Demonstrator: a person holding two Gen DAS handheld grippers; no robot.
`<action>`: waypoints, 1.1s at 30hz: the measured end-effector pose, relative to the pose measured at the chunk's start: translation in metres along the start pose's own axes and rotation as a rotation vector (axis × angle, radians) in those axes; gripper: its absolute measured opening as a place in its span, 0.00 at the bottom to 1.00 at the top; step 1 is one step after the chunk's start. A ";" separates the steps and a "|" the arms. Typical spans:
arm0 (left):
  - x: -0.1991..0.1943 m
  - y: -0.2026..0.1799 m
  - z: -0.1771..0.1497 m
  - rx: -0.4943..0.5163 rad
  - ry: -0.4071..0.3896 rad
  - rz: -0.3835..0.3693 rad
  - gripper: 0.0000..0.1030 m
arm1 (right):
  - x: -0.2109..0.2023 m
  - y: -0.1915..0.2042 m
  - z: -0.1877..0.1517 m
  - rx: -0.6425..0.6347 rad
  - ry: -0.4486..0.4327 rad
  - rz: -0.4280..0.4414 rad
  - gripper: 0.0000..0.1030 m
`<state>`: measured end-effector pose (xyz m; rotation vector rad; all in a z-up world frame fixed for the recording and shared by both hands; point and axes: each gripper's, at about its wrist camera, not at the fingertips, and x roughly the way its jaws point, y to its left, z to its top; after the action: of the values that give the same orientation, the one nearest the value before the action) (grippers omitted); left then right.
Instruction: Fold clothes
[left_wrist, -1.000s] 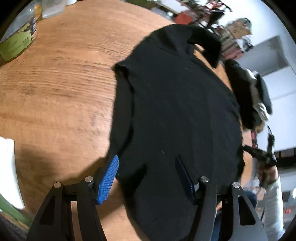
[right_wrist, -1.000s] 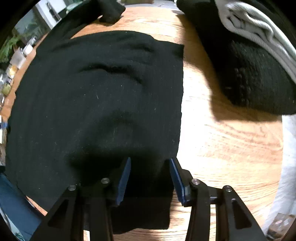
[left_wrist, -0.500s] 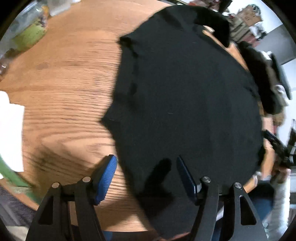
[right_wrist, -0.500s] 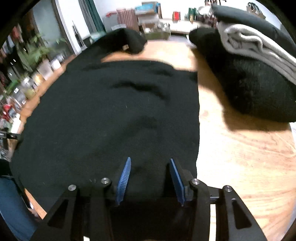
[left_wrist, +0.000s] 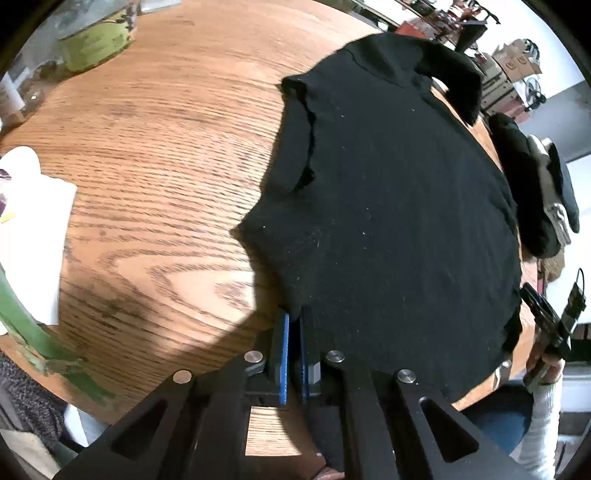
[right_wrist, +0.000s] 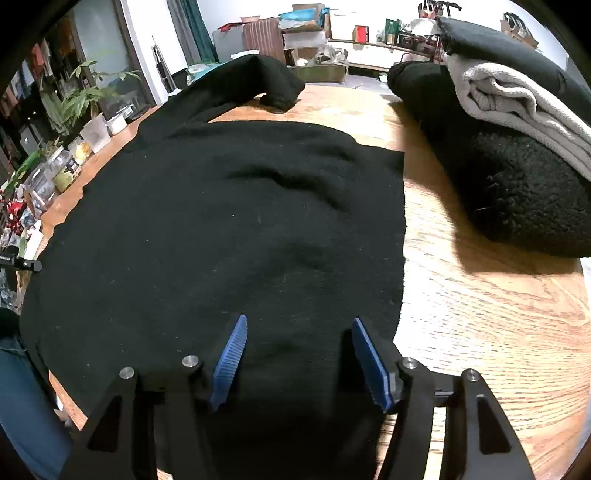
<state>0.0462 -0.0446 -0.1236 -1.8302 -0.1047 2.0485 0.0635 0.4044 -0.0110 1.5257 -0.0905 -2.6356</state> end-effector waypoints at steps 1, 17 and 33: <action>0.000 0.000 0.000 0.000 0.004 0.003 0.04 | 0.001 0.000 0.001 -0.001 0.001 0.001 0.62; -0.016 -0.084 0.036 0.113 -0.068 -0.045 0.56 | 0.040 -0.025 0.017 0.099 0.052 -0.007 0.69; 0.032 -0.098 0.167 -0.012 -0.134 -0.112 0.61 | 0.020 -0.026 0.120 0.030 0.311 -0.165 0.88</action>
<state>-0.0949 0.0903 -0.0995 -1.6538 -0.2512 2.0943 -0.0519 0.4280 0.0292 2.0123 0.0205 -2.4832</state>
